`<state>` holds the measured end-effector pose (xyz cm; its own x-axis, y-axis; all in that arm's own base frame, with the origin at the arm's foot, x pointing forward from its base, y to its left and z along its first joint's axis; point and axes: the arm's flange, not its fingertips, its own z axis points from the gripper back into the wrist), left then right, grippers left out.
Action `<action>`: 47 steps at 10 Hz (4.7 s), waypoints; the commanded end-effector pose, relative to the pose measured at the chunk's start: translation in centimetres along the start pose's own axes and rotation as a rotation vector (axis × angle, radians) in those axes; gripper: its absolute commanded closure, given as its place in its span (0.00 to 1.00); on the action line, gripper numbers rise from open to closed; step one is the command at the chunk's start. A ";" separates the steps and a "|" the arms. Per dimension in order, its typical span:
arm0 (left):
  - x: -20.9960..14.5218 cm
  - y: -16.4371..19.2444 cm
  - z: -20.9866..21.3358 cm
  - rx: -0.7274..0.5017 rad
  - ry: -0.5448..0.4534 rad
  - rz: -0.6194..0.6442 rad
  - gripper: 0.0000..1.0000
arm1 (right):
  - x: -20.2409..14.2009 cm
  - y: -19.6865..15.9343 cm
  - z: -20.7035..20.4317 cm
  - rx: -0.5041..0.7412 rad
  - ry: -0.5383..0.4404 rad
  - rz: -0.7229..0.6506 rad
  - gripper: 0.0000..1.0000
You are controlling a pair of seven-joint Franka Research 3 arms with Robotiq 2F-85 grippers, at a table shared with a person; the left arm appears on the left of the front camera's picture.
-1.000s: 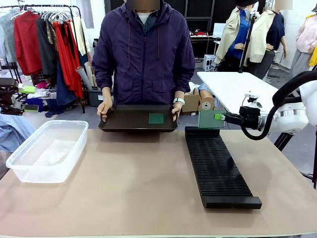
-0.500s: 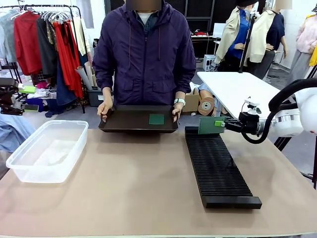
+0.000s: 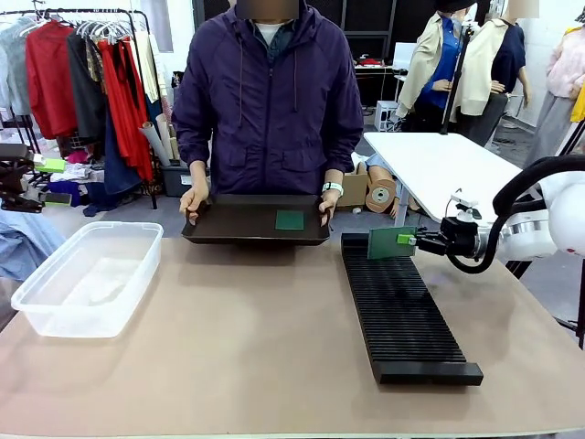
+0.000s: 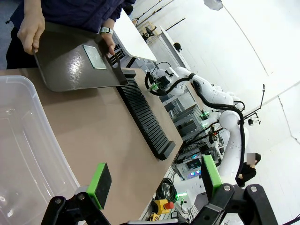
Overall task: Sort PCBs into racks and boxes based on the side picked up.
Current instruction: If the short side of the Blank PCB is picked up, insert it into the PCB Rack ; if the long side is picked up, place it in the Organizing box.
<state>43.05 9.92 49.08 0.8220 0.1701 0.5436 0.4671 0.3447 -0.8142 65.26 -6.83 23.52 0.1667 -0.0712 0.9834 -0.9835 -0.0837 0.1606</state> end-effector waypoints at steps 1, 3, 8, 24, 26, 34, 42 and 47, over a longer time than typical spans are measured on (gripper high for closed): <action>0.0 -0.3 0.1 -0.007 0.002 0.003 0.00 | -0.3 -0.5 0.1 0.007 0.012 0.037 1.00; 0.0 -0.3 0.1 -0.007 0.002 0.003 0.00 | -1.1 -0.6 0.2 -0.005 0.031 0.048 1.00; 0.0 -0.3 0.1 -0.007 0.002 0.003 0.00 | -1.8 -0.8 0.2 -0.041 0.062 0.068 1.00; 0.0 -0.3 0.1 -0.007 0.002 0.003 0.00 | -2.2 -0.7 0.3 -0.055 0.042 0.030 1.00; 0.0 -0.3 0.1 -0.007 0.002 0.003 0.00 | -2.2 -0.7 0.3 -0.055 0.042 0.030 1.00; 0.0 -0.3 0.1 -0.007 0.002 0.003 0.00 | -2.7 -0.8 0.4 -0.080 0.005 0.041 1.00; 0.0 -0.3 0.1 -0.007 0.002 0.003 0.00 | -4.1 -0.8 0.4 -0.054 0.014 0.021 1.00; 0.0 -0.3 0.1 -0.007 0.002 0.003 0.00 | -4.3 -0.9 0.2 -0.083 0.024 0.040 1.00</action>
<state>43.05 9.91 49.07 0.8220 0.1701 0.5435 0.4671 0.3446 -0.8143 65.31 -6.97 19.55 0.1561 -0.0534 0.9863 -0.9877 -0.0198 0.1552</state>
